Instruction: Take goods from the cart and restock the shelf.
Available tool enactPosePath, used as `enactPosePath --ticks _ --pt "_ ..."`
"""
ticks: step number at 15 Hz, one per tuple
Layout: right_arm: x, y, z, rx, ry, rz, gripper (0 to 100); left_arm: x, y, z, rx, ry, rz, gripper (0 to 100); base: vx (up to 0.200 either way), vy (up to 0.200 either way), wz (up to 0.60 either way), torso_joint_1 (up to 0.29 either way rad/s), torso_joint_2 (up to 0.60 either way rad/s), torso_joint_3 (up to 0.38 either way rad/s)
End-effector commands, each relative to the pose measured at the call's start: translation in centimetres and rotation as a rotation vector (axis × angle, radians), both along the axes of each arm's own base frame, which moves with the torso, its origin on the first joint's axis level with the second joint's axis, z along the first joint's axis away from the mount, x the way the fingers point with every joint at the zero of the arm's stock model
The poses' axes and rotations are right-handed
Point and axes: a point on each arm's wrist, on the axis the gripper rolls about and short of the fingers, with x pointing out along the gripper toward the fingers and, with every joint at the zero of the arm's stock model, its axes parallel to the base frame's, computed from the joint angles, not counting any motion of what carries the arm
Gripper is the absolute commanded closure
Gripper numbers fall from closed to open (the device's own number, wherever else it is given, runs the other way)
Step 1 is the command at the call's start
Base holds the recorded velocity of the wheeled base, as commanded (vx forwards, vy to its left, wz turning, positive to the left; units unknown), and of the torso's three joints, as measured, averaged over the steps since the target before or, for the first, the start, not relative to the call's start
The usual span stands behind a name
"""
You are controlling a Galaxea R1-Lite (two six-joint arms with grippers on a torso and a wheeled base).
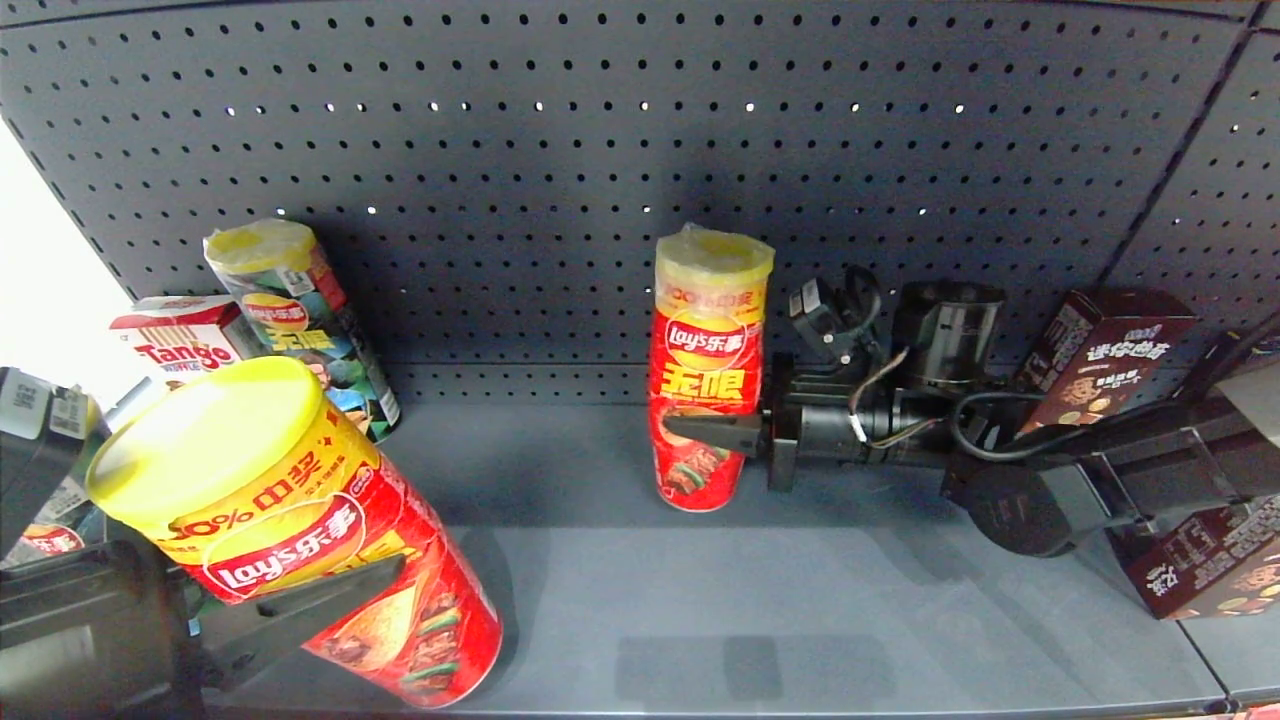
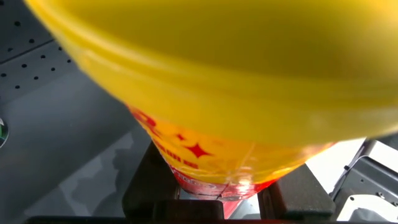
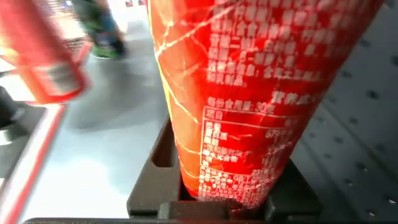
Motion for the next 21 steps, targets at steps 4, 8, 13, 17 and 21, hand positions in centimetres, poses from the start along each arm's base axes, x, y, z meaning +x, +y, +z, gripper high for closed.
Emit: enactPosePath --ticks 4,8,13,17,21 --pt "-6.8 -0.7 0.0 0.013 -0.021 0.029 100 0.1 -0.1 0.2 -0.002 -0.006 -0.002 100 0.000 0.000 0.00 0.000 0.00 0.000" --pt "-8.1 -1.6 -1.4 0.014 -0.025 0.032 100 0.1 -0.1 0.2 -0.002 -0.006 -0.004 100 0.000 0.000 0.00 0.000 0.00 0.000" --pt "-9.3 -1.8 -3.9 -0.012 0.003 0.048 100 0.1 -0.1 0.3 -0.002 -0.007 -0.002 100 0.000 0.000 0.00 0.000 0.00 0.000" --pt "-9.2 -1.6 -4.5 -0.024 0.019 0.051 100 0.1 -0.1 0.2 -0.003 -0.005 0.000 100 0.000 0.000 0.00 0.000 0.00 0.000" --pt "-9.0 -1.2 -5.3 -0.033 0.023 0.056 100 0.1 -0.1 0.2 -0.003 -0.005 0.001 100 0.000 0.000 0.00 0.000 0.00 0.000"
